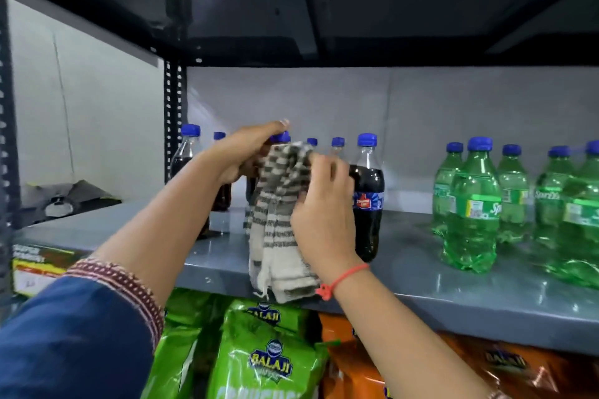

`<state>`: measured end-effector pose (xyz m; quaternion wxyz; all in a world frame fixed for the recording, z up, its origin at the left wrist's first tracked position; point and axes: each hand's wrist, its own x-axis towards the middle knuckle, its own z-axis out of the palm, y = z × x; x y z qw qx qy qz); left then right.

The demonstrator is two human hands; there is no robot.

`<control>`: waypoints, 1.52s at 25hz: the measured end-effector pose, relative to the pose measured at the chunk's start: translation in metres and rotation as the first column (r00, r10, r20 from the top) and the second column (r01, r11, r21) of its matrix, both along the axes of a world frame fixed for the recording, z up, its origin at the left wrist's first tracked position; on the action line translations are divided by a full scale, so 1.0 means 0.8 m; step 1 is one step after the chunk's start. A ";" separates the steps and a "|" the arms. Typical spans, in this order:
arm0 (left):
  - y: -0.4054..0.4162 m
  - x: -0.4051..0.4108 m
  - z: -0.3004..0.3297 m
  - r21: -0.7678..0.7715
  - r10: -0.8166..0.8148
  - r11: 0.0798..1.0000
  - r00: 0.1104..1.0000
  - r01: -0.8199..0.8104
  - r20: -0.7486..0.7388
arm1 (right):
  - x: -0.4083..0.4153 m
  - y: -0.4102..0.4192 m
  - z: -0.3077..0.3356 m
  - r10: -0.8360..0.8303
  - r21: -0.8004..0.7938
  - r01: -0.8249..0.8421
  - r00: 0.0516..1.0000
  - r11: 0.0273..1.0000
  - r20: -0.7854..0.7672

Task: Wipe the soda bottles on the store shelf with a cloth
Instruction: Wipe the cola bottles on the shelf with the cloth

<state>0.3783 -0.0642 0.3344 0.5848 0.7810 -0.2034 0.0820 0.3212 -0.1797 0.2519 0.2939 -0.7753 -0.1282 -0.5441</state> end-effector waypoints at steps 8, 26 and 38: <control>0.009 0.011 0.006 -0.022 -0.094 0.995 0.996 0.094 0.005 | -0.001 0.031 -0.009 0.073 -0.247 -0.105 0.988 0.963 -0.135; 0.016 0.008 0.031 0.242 -0.172 0.950 0.978 0.195 -0.114 | 0.026 -0.002 0.026 0.003 -0.997 0.069 0.998 0.038 0.069; 0.018 0.005 0.030 0.213 -0.168 0.958 0.978 0.191 -0.123 | 0.028 -0.012 0.037 0.010 -0.970 0.239 0.971 -0.051 0.239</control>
